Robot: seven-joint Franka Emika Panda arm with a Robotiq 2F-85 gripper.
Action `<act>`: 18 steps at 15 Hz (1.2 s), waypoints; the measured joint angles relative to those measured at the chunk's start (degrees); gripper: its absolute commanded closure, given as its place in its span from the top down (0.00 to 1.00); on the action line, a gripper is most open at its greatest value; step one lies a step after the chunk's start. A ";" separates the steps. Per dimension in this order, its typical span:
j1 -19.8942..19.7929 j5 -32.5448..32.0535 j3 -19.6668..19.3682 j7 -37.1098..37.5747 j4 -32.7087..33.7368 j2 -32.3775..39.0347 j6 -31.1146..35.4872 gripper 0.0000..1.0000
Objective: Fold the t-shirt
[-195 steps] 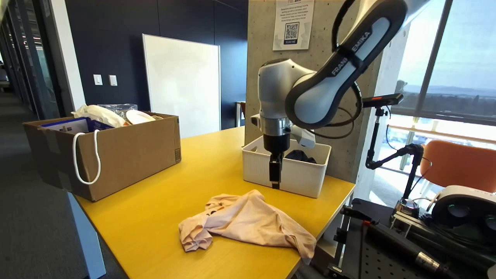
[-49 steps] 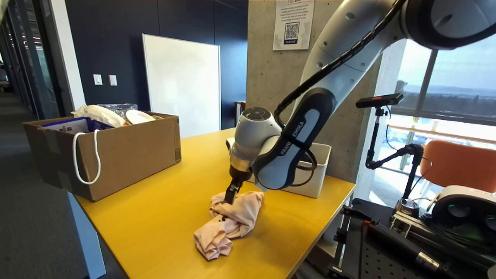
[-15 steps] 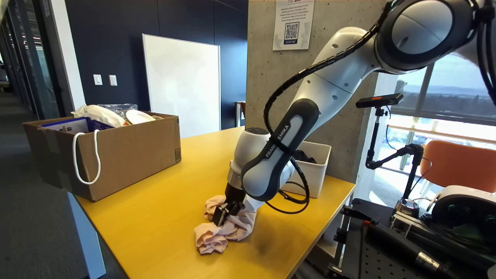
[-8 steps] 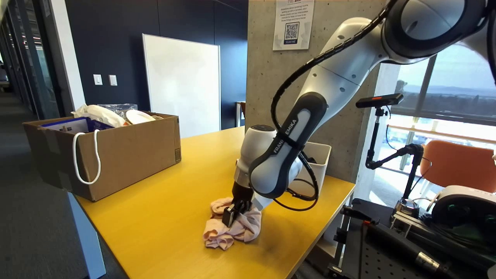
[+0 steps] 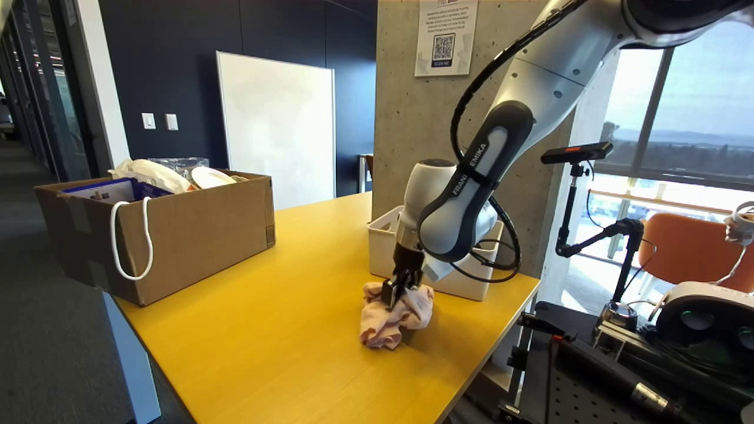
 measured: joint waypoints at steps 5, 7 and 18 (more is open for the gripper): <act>-2.53 -0.18 -4.19 -0.64 -4.91 -9.65 -0.01 0.00; -3.47 -0.39 -6.01 -1.01 -6.96 -13.81 -0.03 0.00; -13.63 0.01 -9.72 -5.56 -14.90 -22.87 0.00 0.00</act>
